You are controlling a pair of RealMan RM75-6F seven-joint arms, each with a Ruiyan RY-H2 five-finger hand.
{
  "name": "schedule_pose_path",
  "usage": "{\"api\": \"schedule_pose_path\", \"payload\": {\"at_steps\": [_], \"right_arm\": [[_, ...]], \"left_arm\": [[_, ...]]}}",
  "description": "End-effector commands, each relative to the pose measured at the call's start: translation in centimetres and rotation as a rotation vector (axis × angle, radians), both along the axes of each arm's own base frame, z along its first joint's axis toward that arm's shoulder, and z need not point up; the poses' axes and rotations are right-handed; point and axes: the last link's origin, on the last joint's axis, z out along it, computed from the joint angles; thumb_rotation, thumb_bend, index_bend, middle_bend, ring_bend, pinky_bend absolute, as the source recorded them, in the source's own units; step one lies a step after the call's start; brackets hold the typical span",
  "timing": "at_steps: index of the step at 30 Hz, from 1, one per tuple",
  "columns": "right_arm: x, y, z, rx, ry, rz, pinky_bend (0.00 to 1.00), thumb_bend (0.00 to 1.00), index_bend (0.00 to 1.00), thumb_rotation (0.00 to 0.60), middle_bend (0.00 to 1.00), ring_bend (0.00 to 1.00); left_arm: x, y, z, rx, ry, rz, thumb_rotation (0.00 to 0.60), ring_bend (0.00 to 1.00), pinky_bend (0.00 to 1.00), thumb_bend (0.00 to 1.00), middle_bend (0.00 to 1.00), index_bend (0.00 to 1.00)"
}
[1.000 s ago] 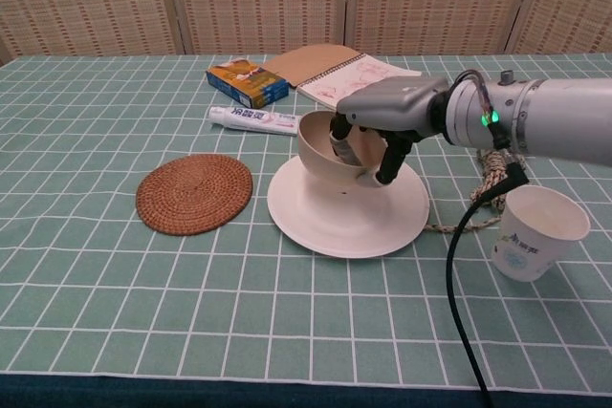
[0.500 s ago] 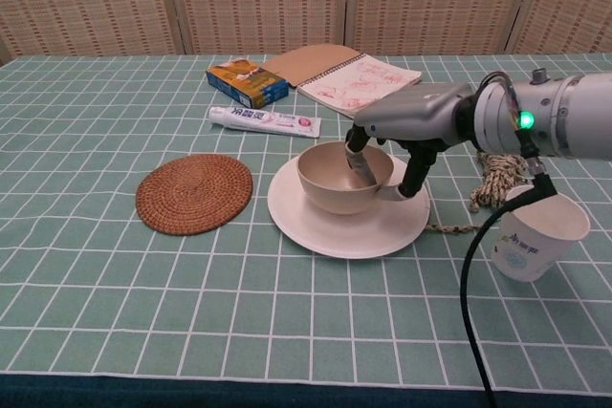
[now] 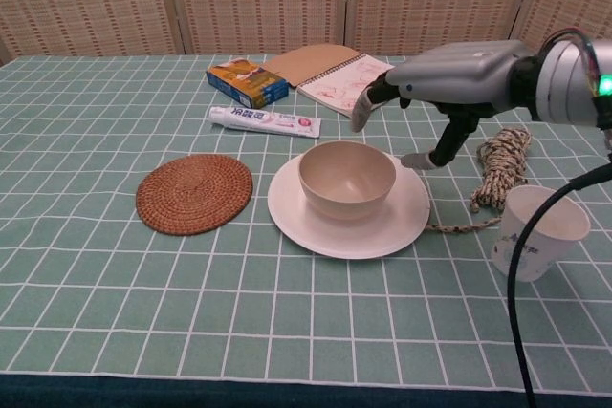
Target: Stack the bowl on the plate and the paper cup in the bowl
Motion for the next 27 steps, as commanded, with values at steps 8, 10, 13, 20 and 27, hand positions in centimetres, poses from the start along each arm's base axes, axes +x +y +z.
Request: {"api": "schedule_pose_path", "payload": {"at_steps": [8,10,13,20,27], "right_arm": [[-7.0,6.0,6.0,-0.065,-0.054,-0.05,0.23,0.25,0.22,0.6,0.18,0.08],[-7.9,6.9,6.6,-0.072,-0.054,-0.056,0.23,0.22,0.21,0.6,0.18,0.08],[-9.2,8.2,7.2,-0.076,-0.046,-0.078,0.23,0.14,0.16,0.6,0.17,0.08],[-10.6,9.3,6.7,-0.043,-0.027,-0.113,0.23,0.04,0.08,0.6,0.15,0.08],[-11.0,8.3,5.0,-0.029,-0.016,-0.122,0.23,0.09,0.08,0.6,0.15,0.08]], "left_arm": [[0.2,0.2,-0.3,-0.011,0.0,-0.006,0.6,0.16,0.07,0.3,0.14,0.23],[0.3,0.3,-0.4,-0.014,0.0,-0.009,0.6,0.16,0.07,0.3,0.14,0.23],[0.6,0.5,-0.6,-0.02,-0.001,-0.018,0.6,0.16,0.07,0.3,0.14,0.23],[1.3,0.8,-0.8,-0.025,-0.002,-0.037,0.6,0.16,0.07,0.3,0.14,0.23],[1.3,0.7,-0.7,-0.024,0.0,-0.034,0.6,0.16,0.07,0.3,0.14,0.23]]}}
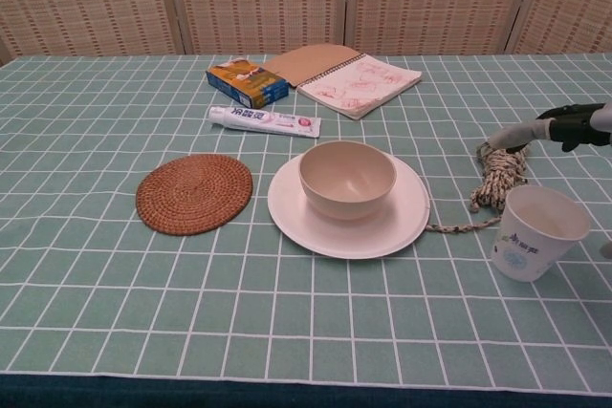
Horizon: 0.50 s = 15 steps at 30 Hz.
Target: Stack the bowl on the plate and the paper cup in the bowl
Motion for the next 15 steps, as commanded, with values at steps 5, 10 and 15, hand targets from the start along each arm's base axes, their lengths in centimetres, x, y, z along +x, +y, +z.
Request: {"api": "schedule_pose_path", "payload": {"at_steps": [5,10,15], "right_arm": [[-0.2,-0.9,-2.0,0.034,0.011,-0.012,0.25,0.13,0.08,0.6,0.16,0.08],[-0.7,-1.4,-3.1,0.04,0.014,-0.024,0.31,0.2,0.15,0.6,0.19,0.1],[-1.0,-1.4,-3.5,0.043,0.01,-0.041,0.38,0.24,0.28,0.6,0.25,0.15]], "left_arm": [[-0.4,-0.3,0.2,0.005,0.001,0.015,0.6,0.16,0.07,0.3,0.14,0.23],[-0.5,-0.5,0.2,0.008,-0.002,0.019,0.6,0.16,0.07,0.3,0.14,0.23],[-0.7,-0.6,0.3,0.01,-0.001,0.023,0.6,0.16,0.07,0.3,0.14,0.23]]}}
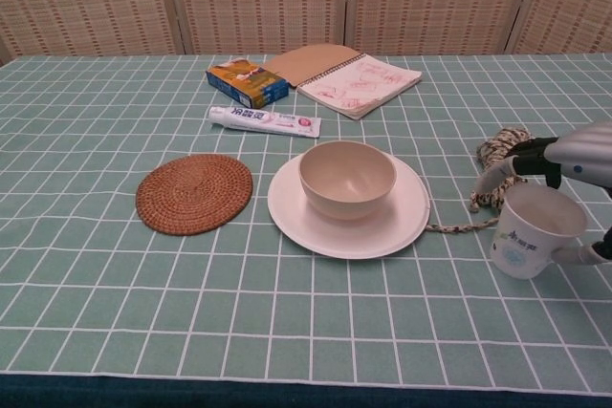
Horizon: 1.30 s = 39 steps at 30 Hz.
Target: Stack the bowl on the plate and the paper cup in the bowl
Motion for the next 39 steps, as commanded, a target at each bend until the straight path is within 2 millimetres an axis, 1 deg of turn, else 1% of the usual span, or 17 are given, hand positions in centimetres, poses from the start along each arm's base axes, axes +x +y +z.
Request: {"api": "schedule_pose_path", "payload": {"at_steps": [1,6,10,14,19,22,29,34,39], "right_arm": [[-0.1,0.0,-0.2,0.004,-0.001,-0.007,0.39,0.25,0.3,0.6,0.26,0.15],[0.0,0.1,0.0,-0.003,-0.006,0.003,0.41,0.27,0.34,0.6,0.27,0.17],[1.0,-0.4,0.8,-0.028,-0.035,0.016,0.41,0.27,0.35,0.6,0.27,0.17],[3.3,-1.8,1.7,-0.052,-0.072,0.056,0.41,0.27,0.35,0.6,0.27,0.17],[7.1,-4.1,1.7,-0.063,-0.119,0.114,0.42,0.27,0.35,0.6,0.27,0.17],[9.5,-5.5,1.1,-0.053,-0.136,0.143,0.41,0.27,0.35,0.6,0.27,0.17],[13.0,-7.9,-1.4,-0.01,-0.142,0.162,0.41,0.27,0.35,0.6,0.27,0.17],[14.7,-9.0,-3.5,0.018,-0.13,0.173,0.41,0.27,0.35,0.6,0.27,0.17],[15.4,-9.5,-5.1,0.04,-0.113,0.171,0.41,0.27,0.35,0.6,0.27,0.17]], "left_arm": [[0.0,0.0,0.0,0.0,-0.001,0.0,0.6,0.16,0.07,0.3,0.14,0.23],[0.0,0.0,0.0,0.002,0.0,0.001,0.6,0.16,0.07,0.3,0.14,0.23],[0.0,0.0,0.1,0.003,0.001,0.0,0.6,0.16,0.07,0.3,0.14,0.23],[0.1,0.1,0.1,0.005,0.0,-0.005,0.6,0.16,0.07,0.3,0.14,0.23],[0.2,0.2,0.1,0.004,0.001,-0.007,0.6,0.16,0.07,0.3,0.14,0.23],[0.3,0.2,0.2,0.007,0.001,-0.011,0.6,0.16,0.07,0.3,0.14,0.23],[0.3,0.2,0.3,0.009,0.002,-0.015,0.6,0.16,0.07,0.3,0.14,0.23],[0.4,0.2,0.2,0.006,0.002,-0.018,0.6,0.16,0.07,0.3,0.14,0.23],[0.5,0.3,0.2,0.006,0.0,-0.022,0.6,0.16,0.07,0.3,0.14,0.23]]}}
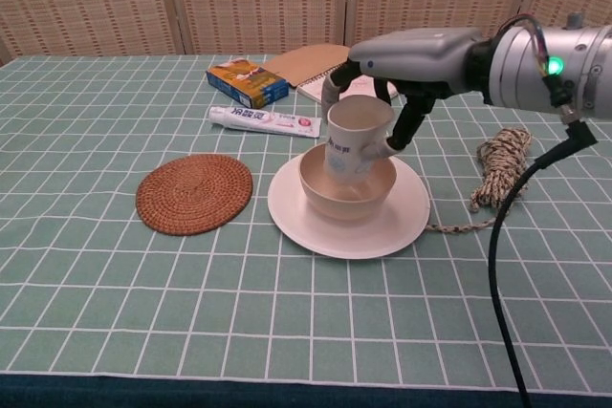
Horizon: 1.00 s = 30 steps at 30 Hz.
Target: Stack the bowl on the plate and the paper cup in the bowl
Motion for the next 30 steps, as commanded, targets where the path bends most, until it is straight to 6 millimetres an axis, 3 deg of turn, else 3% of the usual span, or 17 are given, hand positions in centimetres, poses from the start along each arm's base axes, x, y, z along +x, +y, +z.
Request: {"api": "schedule_pose_path", "payload": {"at_steps": [1,12,18,26,30], "right_arm": [[0.3,-0.2,-0.9,0.009,0.015,0.002,0.41,0.27,0.35,0.6,0.26,0.17],[-0.1,-0.7,-2.3,0.026,0.07,-0.019,0.36,0.27,0.3,0.6,0.21,0.14],[-0.3,-0.7,-2.1,0.025,0.077,-0.033,0.26,0.27,0.09,0.6,0.12,0.07],[-0.6,-0.3,0.9,-0.025,0.031,-0.042,0.24,0.27,0.02,0.6,0.08,0.05],[-2.4,0.6,3.7,-0.082,0.011,-0.064,0.24,0.27,0.02,0.6,0.09,0.05]], "left_arm": [[0.0,0.0,-0.1,-0.002,-0.001,0.0,0.6,0.16,0.07,0.3,0.14,0.23],[-0.2,-0.2,0.0,-0.003,0.003,0.008,0.6,0.16,0.07,0.3,0.14,0.23],[-0.3,-0.2,-0.1,-0.003,0.004,0.01,0.6,0.16,0.07,0.3,0.14,0.23],[-0.2,-0.2,-0.2,-0.003,0.0,0.007,0.6,0.16,0.07,0.3,0.14,0.23],[-0.2,-0.1,-0.2,-0.004,0.002,0.006,0.6,0.16,0.07,0.3,0.14,0.23]]}}
